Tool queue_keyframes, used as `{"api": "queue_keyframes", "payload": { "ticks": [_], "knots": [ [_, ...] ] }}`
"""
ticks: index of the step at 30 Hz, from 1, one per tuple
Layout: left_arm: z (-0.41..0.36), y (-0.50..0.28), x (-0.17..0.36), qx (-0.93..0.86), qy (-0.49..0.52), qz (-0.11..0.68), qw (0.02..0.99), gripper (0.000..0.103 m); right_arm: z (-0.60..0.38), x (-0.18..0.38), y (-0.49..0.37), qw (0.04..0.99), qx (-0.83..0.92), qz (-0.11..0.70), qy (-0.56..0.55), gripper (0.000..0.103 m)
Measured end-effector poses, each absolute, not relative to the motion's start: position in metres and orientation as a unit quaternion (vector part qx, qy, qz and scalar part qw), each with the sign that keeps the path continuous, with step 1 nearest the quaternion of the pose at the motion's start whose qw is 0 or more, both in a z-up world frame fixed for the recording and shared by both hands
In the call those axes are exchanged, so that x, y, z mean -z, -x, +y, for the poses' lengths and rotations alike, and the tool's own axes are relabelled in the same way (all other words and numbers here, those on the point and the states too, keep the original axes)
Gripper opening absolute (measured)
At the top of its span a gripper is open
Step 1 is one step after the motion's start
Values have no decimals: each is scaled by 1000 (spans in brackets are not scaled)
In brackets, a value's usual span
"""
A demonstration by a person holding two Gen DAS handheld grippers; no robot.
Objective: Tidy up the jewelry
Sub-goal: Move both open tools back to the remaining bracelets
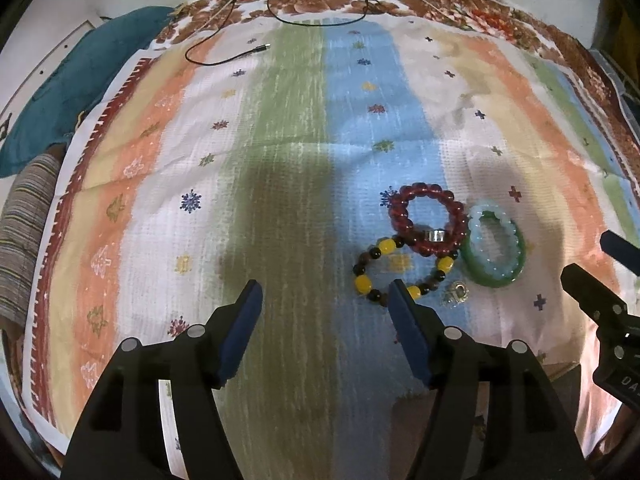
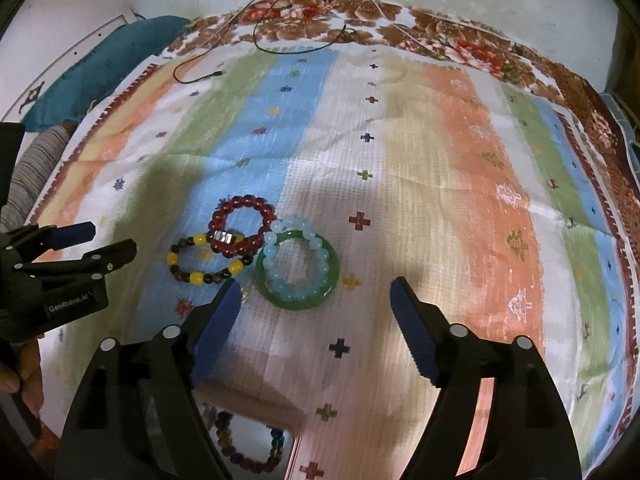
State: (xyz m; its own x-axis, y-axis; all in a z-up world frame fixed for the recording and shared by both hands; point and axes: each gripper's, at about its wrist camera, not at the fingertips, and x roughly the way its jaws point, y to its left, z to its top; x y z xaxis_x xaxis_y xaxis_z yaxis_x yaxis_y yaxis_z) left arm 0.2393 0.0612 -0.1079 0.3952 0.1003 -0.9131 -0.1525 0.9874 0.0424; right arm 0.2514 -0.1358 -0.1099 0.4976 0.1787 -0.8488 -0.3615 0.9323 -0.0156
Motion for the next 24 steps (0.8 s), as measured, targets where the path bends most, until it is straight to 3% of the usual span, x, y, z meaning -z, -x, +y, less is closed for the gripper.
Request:
{"api": "queue_keyframes", "payload": {
  "ticks": [24],
  "knots": [
    [72, -264, 146, -69, 49, 570, 817, 70, -130, 140, -294, 844, -158, 502, 105, 79]
  ]
}}
